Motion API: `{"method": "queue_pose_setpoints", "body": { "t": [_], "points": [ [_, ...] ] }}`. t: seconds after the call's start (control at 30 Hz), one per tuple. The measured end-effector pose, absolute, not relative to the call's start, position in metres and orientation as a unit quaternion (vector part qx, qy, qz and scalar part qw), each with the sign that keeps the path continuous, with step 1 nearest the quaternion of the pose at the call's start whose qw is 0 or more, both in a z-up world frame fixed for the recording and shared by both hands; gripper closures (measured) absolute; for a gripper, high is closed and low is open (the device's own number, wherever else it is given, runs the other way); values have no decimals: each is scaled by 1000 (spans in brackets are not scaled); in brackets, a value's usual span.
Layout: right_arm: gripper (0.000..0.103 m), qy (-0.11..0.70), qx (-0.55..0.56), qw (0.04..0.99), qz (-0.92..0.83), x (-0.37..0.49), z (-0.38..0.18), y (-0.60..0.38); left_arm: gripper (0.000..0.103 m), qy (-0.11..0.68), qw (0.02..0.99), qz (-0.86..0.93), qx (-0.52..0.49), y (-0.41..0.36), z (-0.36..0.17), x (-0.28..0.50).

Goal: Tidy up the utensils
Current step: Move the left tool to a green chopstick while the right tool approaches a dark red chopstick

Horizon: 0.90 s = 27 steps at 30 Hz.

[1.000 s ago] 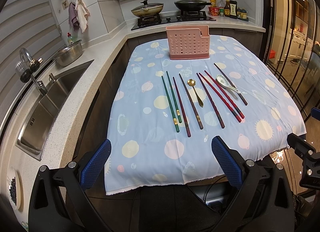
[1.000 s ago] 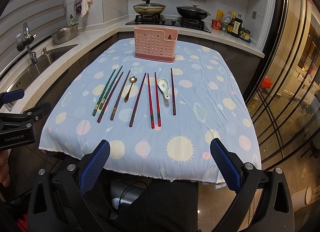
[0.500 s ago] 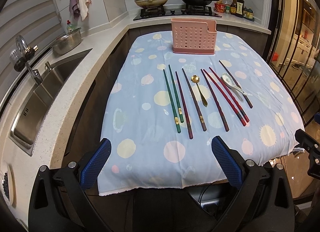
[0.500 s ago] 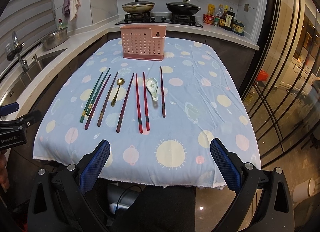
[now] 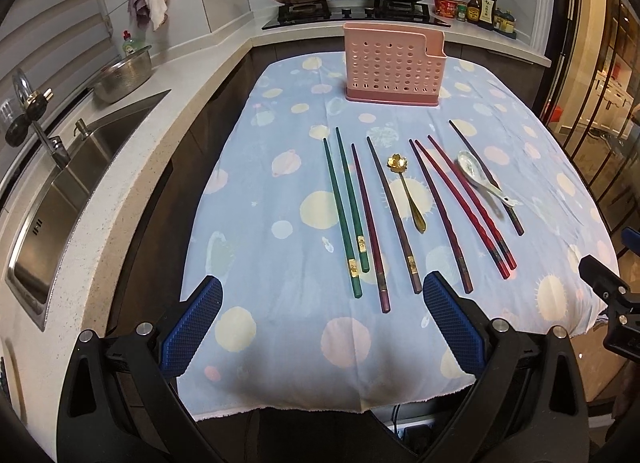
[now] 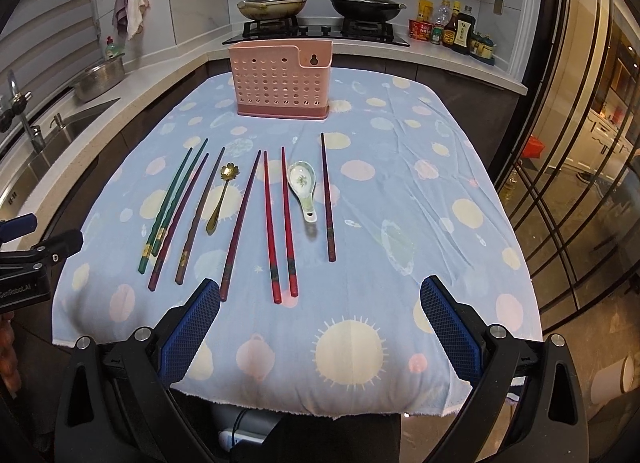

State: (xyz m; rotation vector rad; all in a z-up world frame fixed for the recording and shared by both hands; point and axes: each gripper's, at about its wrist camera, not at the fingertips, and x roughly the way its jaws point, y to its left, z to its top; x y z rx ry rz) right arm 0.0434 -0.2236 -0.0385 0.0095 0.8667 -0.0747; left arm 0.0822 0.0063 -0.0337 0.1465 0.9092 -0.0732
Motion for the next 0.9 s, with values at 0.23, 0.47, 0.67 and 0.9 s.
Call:
{"method": "queue_pose_setpoints", "body": {
  "t": [0.23,0.47,0.67,0.9],
  "points": [
    [7,430,13,901,-47,75,-63,-232,7,467,882,-28,49,21,-73,114],
    [13,447,20,893,-59,100,-91,-239,15,500,863,-49,45,18,-113,133],
    [22,459,21,886,-61,113,-108,-242,30,522,849,-61,51,14,-136,142],
    [35,470,26,881,-57,128,-124,-243,37,520,849,-69,54,13,-139,142]
  ]
}}
